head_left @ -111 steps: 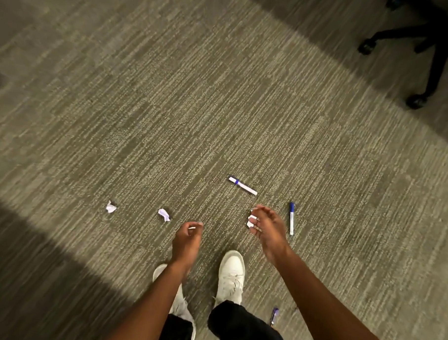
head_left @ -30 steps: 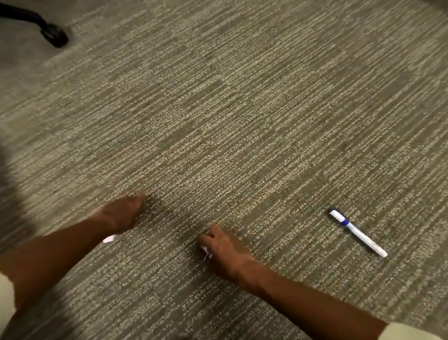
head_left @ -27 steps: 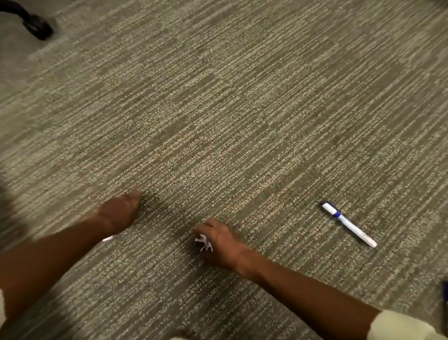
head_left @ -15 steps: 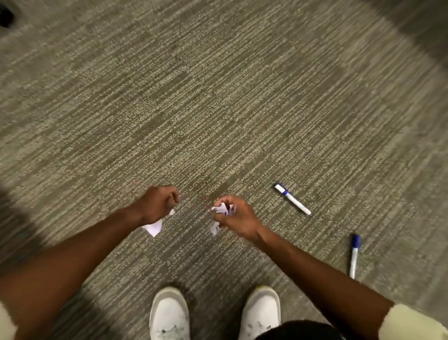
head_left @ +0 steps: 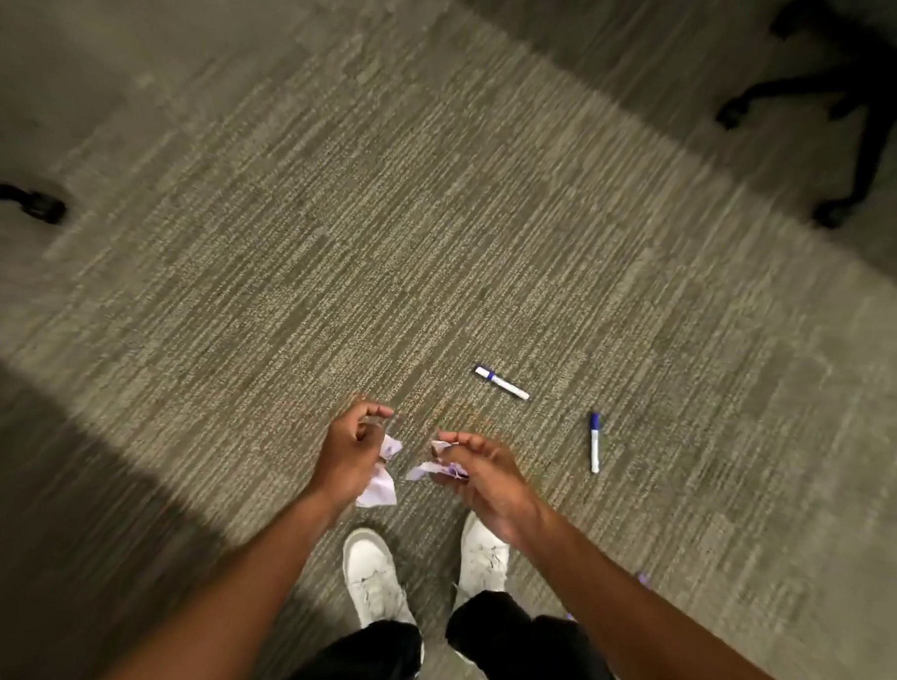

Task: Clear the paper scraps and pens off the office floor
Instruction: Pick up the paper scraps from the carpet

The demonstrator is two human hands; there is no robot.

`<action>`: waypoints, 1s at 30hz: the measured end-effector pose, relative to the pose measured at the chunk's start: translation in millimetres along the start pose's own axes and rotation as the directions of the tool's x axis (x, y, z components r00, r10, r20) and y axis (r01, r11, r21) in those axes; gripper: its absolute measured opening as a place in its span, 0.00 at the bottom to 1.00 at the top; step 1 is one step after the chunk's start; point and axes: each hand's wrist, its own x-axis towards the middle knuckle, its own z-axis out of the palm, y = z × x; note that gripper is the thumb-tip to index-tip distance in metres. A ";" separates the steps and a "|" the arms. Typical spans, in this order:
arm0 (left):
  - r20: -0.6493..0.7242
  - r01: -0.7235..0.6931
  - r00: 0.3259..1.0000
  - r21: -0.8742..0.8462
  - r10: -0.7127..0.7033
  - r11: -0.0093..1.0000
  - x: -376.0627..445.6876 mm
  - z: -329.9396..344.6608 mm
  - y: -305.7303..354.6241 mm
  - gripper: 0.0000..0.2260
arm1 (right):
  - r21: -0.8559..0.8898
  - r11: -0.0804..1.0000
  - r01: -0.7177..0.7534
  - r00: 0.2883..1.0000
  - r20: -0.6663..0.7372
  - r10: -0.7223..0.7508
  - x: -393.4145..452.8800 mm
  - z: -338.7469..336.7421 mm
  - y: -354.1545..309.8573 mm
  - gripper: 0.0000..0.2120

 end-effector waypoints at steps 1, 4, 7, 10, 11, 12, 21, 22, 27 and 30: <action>-0.014 -0.004 1.000 -0.019 0.004 1.000 -14.3 1.8 13.6 0.11 | 0.035 0.999 0.002 1.000 -0.015 -0.002 -23.1 4.4 -6.2 0.12; -0.064 0.006 0.998 -0.114 -0.014 0.993 -60.6 10.5 53.6 0.10 | 0.092 0.995 0.034 0.998 -0.049 -0.030 -90.9 17.3 -25.2 0.11; -0.112 0.020 0.993 -0.176 -0.040 0.984 -105.9 22.5 85.8 0.09 | 0.133 0.988 0.081 0.994 -0.089 -0.069 -152.6 29.1 -42.3 0.08; -0.173 0.043 0.981 -0.223 -0.083 0.974 -147.6 34.6 119.6 0.09 | 0.188 0.974 0.130 0.986 -0.124 -0.108 -205.5 37.1 -60.4 0.06; -0.196 0.047 0.976 -0.243 -0.096 0.969 -160.4 37.4 131.6 0.09 | 0.210 0.967 0.146 0.983 -0.139 -0.118 -222.5 39.1 -66.7 0.06; -0.211 0.044 0.972 -0.271 -0.104 0.962 -172.3 39.7 143.4 0.09 | 0.230 0.959 0.164 0.979 -0.154 -0.130 -237.9 40.4 -72.7 0.06; -0.117 0.045 0.988 -0.393 -0.098 0.918 -254.4 35.4 194.9 0.10 | 0.397 0.850 0.345 0.923 -0.309 -0.231 -335.1 57.5 -73.0 0.11; -0.100 0.046 0.991 -0.393 -0.092 0.918 -262.9 33.6 195.3 0.10 | 0.416 0.831 0.369 0.913 -0.327 -0.243 -342.8 62.0 -67.9 0.11; -0.028 0.118 0.990 -0.384 -0.139 0.916 -297.0 30.0 187.7 0.12 | 0.480 0.733 0.481 0.852 -0.452 -0.264 -378.9 80.0 -34.6 0.12; 0.045 0.168 0.986 -0.348 -0.163 0.922 -317.9 35.4 182.3 0.14 | 0.504 0.675 0.539 0.810 -0.529 -0.253 -402.9 85.1 -16.0 0.12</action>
